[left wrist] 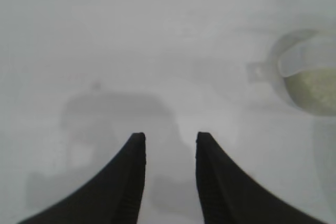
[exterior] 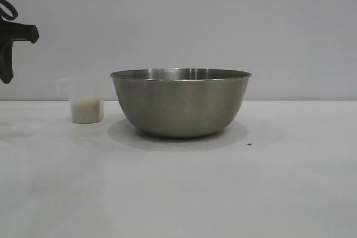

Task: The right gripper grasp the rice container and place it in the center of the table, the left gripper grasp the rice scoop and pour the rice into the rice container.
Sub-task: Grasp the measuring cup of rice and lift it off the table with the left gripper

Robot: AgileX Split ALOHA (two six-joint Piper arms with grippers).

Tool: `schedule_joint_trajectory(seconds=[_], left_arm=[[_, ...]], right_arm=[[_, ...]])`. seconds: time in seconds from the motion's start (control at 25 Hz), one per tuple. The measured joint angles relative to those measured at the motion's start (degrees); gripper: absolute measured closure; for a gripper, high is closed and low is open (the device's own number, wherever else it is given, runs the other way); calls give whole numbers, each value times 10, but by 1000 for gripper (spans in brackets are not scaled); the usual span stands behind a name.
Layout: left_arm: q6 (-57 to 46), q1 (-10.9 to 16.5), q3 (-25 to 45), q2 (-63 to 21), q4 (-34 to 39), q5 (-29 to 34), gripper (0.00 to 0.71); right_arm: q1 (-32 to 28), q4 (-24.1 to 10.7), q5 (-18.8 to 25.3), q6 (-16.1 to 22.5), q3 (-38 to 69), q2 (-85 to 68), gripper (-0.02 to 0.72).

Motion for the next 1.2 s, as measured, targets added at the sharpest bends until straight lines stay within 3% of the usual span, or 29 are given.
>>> schedule_joint_trajectory(seconds=[0.56,0.84,1.0,1.2], left_arm=[[-15,1,55,0,-4,-158,459],[-15,36,110,0,-41,-229,459],[-15,37,116,0,-41,-243,459],[-7,37,122,0,-41,-309,459]], right_arm=[[0,0,0,0,0,0,376],[0,0,0,0,0,0,376],[0,-1,0,0,0,0,376],[0,-1,0,0,0,0,376]])
